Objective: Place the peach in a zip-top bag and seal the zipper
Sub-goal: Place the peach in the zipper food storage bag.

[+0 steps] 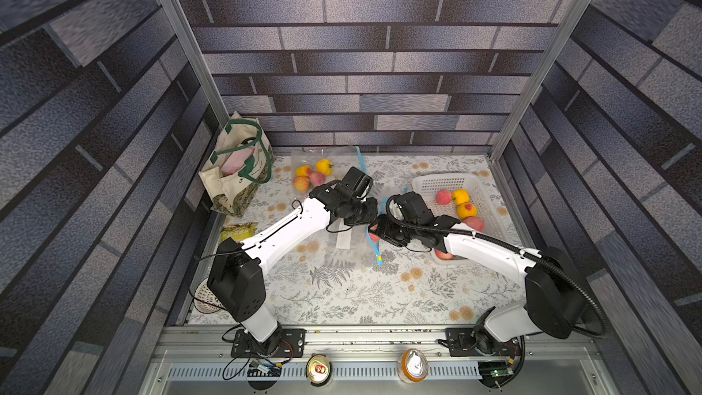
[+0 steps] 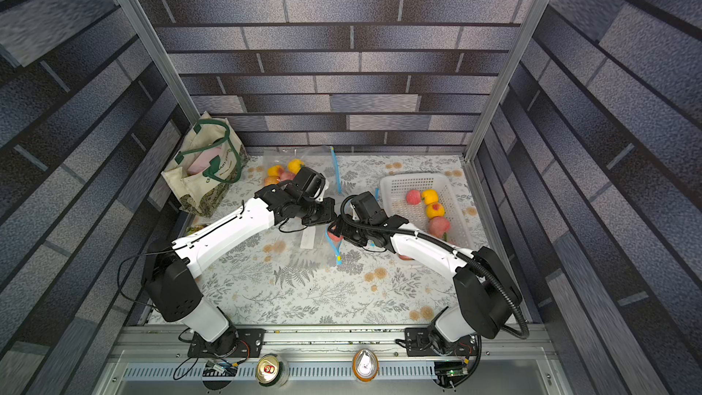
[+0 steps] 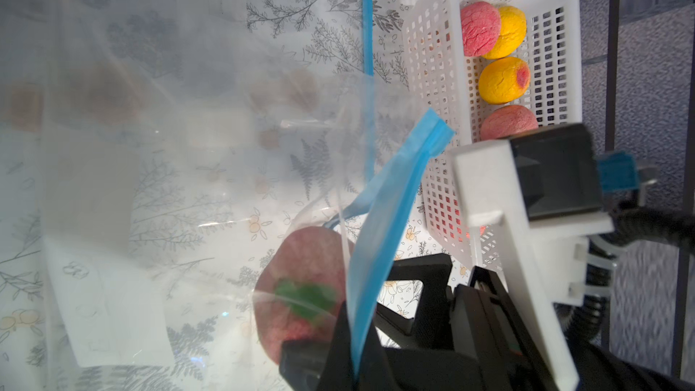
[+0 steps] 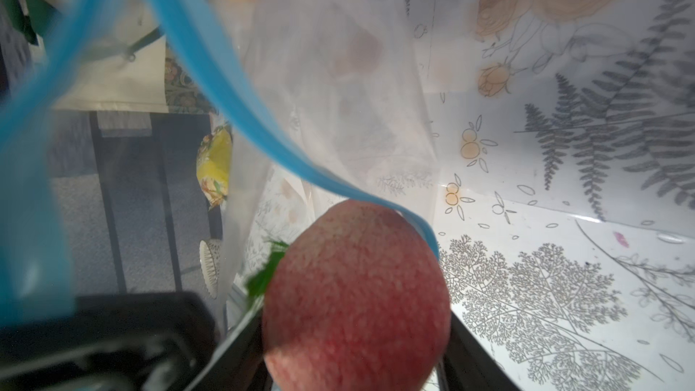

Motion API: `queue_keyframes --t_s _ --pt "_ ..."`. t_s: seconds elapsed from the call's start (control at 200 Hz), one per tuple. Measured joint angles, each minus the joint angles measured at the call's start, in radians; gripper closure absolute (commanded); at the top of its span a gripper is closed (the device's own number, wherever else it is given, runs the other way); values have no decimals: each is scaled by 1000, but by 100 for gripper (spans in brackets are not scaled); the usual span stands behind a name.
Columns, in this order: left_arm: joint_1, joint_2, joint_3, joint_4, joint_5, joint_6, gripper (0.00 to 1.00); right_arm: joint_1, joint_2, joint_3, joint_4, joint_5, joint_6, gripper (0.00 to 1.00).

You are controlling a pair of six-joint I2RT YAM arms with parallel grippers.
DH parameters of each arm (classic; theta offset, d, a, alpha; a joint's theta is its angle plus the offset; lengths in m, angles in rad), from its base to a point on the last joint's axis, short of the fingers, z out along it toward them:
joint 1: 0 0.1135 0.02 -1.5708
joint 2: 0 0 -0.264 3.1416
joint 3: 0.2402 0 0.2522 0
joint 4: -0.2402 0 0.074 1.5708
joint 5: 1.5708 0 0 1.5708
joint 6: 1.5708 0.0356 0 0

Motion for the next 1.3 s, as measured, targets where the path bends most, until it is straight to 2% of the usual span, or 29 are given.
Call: queue_keyframes --t_s 0.125,0.296,0.501,0.631,0.862,1.042,1.207,1.298 --pt "1 -1 0 -27 0 -8 96 40 0 -29 49 43 61 35" --pt "9 -4 -12 -30 3 -23 96 63 0 -64 130 14 94 35" --pt "35 -5 -35 -50 65 -21 95 135 0 -50 136 -85 -54 36" --pt "37 -5 -36 -78 124 -18 95 156 -21 -63 140 -72 -153 35" --pt "37 -37 -44 -48 257 -70 95 185 -178 -146 172 77 -330 34" --pt "37 -58 -45 -24 328 -140 95 206 -163 -158 253 175 -424 33" --pt "61 -90 -65 -25 309 -195 95 207 -132 -162 269 322 -406 31" --pt "92 -140 -110 -23 275 -233 99 209 -127 -162 255 415 -355 30"
